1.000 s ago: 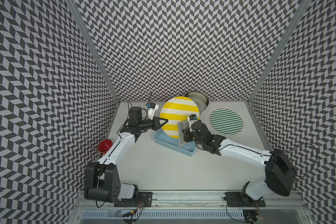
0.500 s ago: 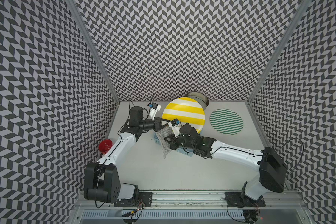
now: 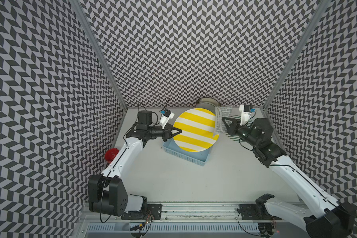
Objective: Wipe the wet plate dry
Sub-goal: Wipe the plate with towel.
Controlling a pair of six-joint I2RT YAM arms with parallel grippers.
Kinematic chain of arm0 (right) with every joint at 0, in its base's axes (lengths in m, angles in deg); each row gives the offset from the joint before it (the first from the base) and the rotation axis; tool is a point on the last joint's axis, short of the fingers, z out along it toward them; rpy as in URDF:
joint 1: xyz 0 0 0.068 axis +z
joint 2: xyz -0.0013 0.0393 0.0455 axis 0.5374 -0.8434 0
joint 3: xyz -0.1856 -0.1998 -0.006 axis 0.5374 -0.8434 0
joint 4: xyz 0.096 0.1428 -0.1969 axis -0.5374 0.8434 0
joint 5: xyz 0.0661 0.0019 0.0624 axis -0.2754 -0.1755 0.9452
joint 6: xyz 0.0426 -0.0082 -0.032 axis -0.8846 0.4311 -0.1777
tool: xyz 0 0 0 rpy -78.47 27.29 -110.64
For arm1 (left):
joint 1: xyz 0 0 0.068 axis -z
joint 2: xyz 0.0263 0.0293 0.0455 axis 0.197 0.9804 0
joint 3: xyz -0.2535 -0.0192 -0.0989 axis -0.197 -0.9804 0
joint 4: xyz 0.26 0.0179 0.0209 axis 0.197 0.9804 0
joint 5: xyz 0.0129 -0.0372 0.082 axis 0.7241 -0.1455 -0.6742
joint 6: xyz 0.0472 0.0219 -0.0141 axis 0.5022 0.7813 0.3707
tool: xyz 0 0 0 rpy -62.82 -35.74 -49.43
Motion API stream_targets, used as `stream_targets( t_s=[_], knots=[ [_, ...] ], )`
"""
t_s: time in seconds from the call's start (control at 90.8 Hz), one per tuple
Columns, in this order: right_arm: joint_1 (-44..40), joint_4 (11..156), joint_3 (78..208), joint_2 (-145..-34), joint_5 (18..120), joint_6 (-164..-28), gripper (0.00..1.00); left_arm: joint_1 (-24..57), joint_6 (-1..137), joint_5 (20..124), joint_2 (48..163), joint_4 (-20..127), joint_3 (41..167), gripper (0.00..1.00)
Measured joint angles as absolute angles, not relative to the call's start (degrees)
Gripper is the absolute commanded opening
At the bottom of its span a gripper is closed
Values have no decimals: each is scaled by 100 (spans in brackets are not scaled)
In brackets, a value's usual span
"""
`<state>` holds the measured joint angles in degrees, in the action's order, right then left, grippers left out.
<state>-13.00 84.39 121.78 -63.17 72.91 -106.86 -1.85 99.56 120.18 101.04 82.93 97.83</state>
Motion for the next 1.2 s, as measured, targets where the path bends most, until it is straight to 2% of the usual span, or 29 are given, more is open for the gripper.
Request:
stream_targets(
  t_s=[0.209, 0.352, 0.463, 0.771, 1.201],
  knots=[
    [-2718, 8536, 12224, -6448, 8709, -11012, 0, -47, 12037, 11962, 10104, 9917, 10424, 0],
    [-2803, 8251, 12246, -6955, 9984, -11292, 0, 47, 13176, 11916, 10102, 10830, 10616, 0],
    [-2587, 8094, 12336, -7449, 10657, -11414, 0, 218, 13726, 11911, 10102, 11291, 10692, 0],
    [-1297, 7670, 12539, -8159, 11682, -11195, 0, 701, 14293, 11933, 10102, 11897, 10708, 0],
    [-626, 7078, 12539, -8426, 12853, -10883, 0, 814, 14529, 11973, 10102, 12231, 10964, 0]
  ],
)
